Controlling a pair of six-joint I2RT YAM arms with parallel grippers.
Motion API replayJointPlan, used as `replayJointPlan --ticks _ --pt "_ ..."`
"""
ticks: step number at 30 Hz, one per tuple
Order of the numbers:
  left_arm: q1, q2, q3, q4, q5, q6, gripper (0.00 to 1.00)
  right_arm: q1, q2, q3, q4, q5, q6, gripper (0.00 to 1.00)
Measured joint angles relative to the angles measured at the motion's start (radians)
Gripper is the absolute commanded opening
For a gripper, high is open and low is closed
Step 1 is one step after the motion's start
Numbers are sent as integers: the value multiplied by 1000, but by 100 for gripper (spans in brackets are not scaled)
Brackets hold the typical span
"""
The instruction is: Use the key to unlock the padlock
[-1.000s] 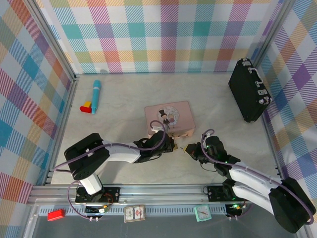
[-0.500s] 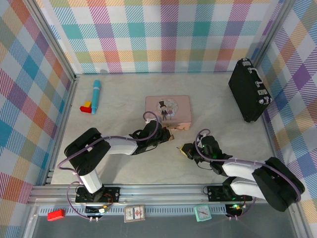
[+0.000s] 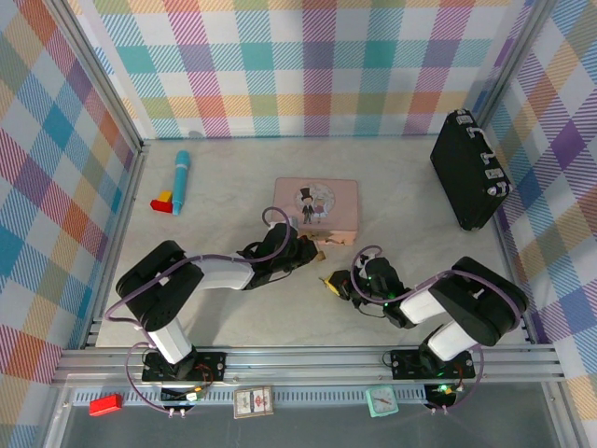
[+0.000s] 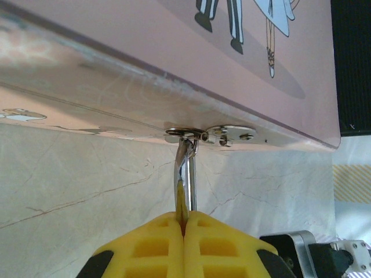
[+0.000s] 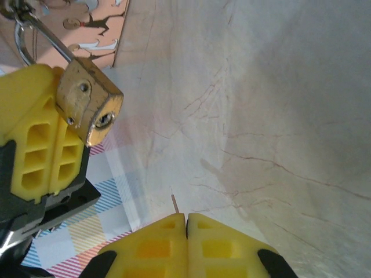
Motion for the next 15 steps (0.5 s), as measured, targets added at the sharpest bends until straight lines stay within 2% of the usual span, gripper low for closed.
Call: replayJointPlan --ticks 15 --pt "6 -27 0 -42 19 -50 0 5 -18 -28 78 54 56 0"
